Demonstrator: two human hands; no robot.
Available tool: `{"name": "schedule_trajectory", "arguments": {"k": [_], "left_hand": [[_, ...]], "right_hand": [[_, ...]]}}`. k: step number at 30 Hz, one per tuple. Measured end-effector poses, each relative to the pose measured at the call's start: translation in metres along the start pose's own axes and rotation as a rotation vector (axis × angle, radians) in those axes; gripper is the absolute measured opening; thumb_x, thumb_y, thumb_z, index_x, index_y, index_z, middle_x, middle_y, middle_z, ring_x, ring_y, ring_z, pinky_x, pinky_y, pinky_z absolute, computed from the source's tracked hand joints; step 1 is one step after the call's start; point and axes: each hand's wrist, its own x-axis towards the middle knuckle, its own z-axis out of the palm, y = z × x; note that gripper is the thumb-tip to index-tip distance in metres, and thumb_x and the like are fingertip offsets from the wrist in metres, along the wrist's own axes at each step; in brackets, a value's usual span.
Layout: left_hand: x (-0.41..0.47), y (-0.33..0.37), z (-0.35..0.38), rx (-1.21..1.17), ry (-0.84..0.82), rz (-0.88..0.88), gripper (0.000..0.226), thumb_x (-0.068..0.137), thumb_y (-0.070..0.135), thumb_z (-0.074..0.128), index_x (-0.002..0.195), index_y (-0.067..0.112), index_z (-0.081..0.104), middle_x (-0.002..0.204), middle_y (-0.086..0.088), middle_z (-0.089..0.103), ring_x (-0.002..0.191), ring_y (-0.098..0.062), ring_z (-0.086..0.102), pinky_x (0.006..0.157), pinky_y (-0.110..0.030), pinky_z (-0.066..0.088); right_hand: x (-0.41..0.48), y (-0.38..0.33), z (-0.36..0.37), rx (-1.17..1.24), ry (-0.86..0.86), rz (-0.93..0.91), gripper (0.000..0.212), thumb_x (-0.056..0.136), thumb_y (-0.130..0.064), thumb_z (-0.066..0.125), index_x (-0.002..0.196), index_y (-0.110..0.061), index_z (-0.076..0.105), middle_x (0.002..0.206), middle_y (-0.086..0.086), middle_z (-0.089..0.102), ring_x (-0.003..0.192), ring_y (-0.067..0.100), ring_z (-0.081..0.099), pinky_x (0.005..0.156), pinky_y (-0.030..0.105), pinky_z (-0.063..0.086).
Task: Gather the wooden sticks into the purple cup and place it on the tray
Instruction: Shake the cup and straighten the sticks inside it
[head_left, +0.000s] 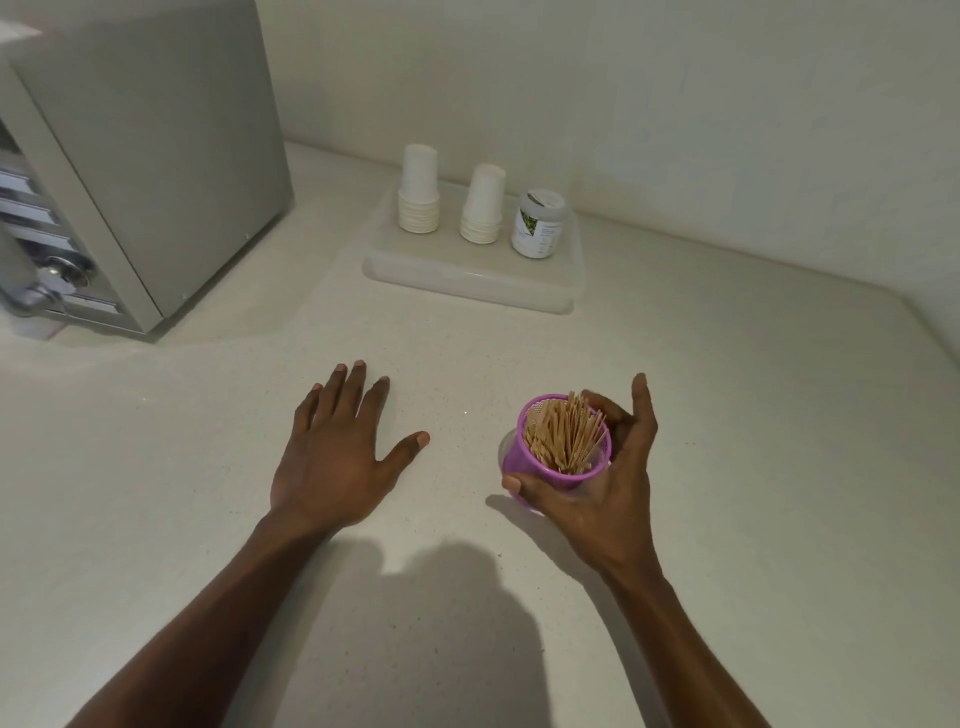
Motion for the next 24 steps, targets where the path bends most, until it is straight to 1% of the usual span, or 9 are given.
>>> {"name": "schedule_trajectory", "arguments": {"k": [2,3,6,9,12,15,20,21,24], "left_hand": [[0.000,0.000,0.000,-0.003,0.002,-0.002,0.095,0.096,0.086,0.016,0.166,0.023,0.027,0.177,-0.007,0.013,0.165,-0.025,0.006,0.133,-0.049,0.013],[0.000,0.000,0.000,-0.008,0.001,-0.001,0.095,0.096,0.086,0.017,0.166,0.023,0.027,0.177,-0.007,0.013,0.165,-0.025,0.006,0.133,-0.049,0.013],[0.000,-0.001,0.001,-0.006,-0.002,-0.001,0.095,0.096,0.086,0.017,0.166,0.023,0.027,0.177,-0.007,0.013,0.165,-0.024,0.005,0.133,-0.049,0.012],[0.000,-0.001,0.001,-0.014,0.003,-0.009,0.095,0.096,0.086,0.017,0.166,0.023,0.027,0.177,-0.007,0.013,0.165,-0.024,0.005,0.133,-0.049,0.012],[0.001,-0.001,0.002,-0.018,0.001,-0.008,0.095,0.096,0.086,0.017,0.166,0.024,0.026,0.177,-0.006,0.013,0.165,-0.023,0.004,0.133,-0.049,0.012],[0.001,-0.001,0.002,-0.019,0.002,-0.012,0.095,0.095,0.086,0.017,0.166,0.024,0.027,0.177,-0.006,0.013,0.165,-0.024,0.005,0.133,-0.049,0.013],[0.002,-0.001,0.000,-0.025,-0.003,-0.016,0.095,0.094,0.087,0.016,0.166,0.025,0.026,0.178,-0.005,0.011,0.165,-0.022,0.002,0.133,-0.049,0.011],[0.002,-0.001,0.001,-0.023,-0.008,-0.015,0.096,0.094,0.087,0.016,0.166,0.025,0.026,0.178,-0.005,0.011,0.165,-0.022,0.002,0.133,-0.049,0.011],[0.002,-0.001,0.000,-0.019,-0.010,-0.014,0.096,0.094,0.087,0.014,0.167,0.025,0.025,0.178,-0.005,0.010,0.165,-0.023,0.002,0.133,-0.049,0.011]], "right_hand": [[0.001,0.005,-0.001,-0.013,-0.035,-0.011,0.146,0.056,-0.029,0.103,0.166,-0.027,0.008,0.130,-0.040,0.055,0.127,-0.005,0.060,0.094,0.010,0.054],[0.002,0.006,-0.003,-0.006,-0.020,-0.014,0.143,0.057,-0.025,0.103,0.166,-0.027,0.010,0.127,-0.039,0.057,0.124,-0.007,0.061,0.091,0.008,0.054],[0.010,0.005,-0.008,0.034,0.071,-0.004,0.142,0.053,-0.037,0.104,0.164,-0.034,0.015,0.126,-0.029,0.062,0.118,-0.008,0.064,0.087,0.005,0.053],[0.017,0.003,-0.009,-0.007,-0.005,-0.016,0.147,0.048,-0.048,0.103,0.164,-0.038,0.013,0.119,-0.044,0.057,0.113,-0.017,0.061,0.083,0.000,0.049],[0.019,0.006,-0.006,-0.024,0.008,-0.019,0.145,0.046,-0.050,0.100,0.163,-0.034,0.016,0.121,-0.030,0.058,0.112,-0.016,0.062,0.085,0.000,0.049],[0.019,0.007,-0.003,-0.024,-0.025,-0.026,0.148,0.045,-0.049,0.100,0.164,-0.030,0.014,0.122,-0.029,0.056,0.114,-0.020,0.058,0.085,-0.001,0.048],[0.020,0.012,-0.005,-0.003,-0.049,-0.049,0.143,0.053,-0.037,0.100,0.166,-0.023,0.012,0.125,-0.050,0.052,0.120,-0.013,0.060,0.090,0.005,0.051],[0.020,0.012,-0.006,0.002,-0.052,-0.052,0.141,0.054,-0.036,0.099,0.165,-0.024,0.013,0.126,-0.048,0.054,0.120,-0.011,0.061,0.090,0.007,0.053],[0.022,0.009,-0.010,0.044,0.027,-0.050,0.138,0.053,-0.033,0.102,0.164,-0.027,0.019,0.128,-0.028,0.064,0.121,0.004,0.068,0.095,0.019,0.059]]}}
